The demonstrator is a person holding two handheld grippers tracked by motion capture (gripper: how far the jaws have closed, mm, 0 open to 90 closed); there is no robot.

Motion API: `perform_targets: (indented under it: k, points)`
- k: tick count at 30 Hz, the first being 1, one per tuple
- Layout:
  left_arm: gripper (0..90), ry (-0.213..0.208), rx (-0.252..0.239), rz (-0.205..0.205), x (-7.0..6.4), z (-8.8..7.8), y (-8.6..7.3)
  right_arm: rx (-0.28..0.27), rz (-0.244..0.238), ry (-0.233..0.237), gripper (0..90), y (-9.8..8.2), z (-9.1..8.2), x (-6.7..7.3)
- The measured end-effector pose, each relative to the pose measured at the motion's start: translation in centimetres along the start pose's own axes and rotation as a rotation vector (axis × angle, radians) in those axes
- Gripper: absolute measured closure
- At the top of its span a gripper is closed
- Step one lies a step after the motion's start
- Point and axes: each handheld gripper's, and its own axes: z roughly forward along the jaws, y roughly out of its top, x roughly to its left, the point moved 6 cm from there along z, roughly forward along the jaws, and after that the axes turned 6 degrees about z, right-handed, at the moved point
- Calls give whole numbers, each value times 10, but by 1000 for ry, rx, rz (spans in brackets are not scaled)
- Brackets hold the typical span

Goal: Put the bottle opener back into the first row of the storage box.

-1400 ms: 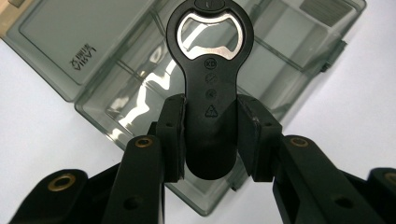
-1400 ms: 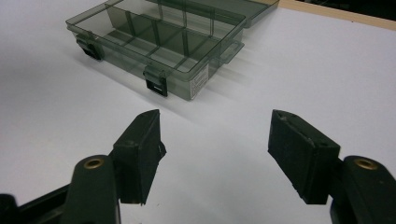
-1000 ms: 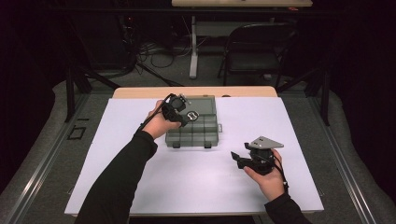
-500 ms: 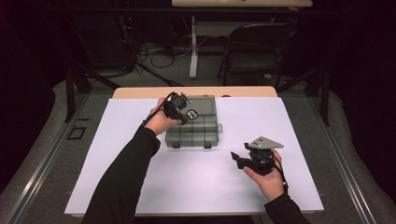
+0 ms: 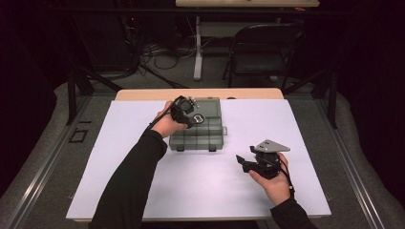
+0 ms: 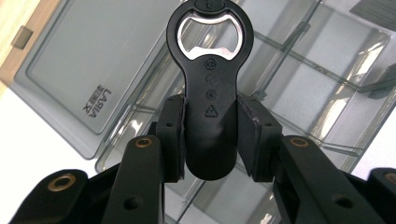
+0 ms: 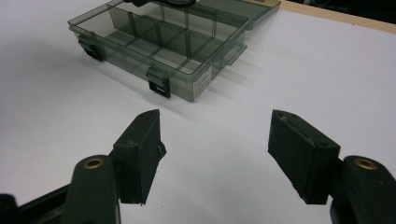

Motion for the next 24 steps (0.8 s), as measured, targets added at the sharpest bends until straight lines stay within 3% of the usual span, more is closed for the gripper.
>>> perform_targets:
  k: [7,22,24]
  points:
    - [647,-1,4,61,-8,6,5,-1,-1,3,342,0,0,1]
    - [646,9,4,81,-9,12,9,-1,1,4,343,0,0,0]
    - [640,43,11,84,-8,13,10,-1,1,4,342,0,0,0]
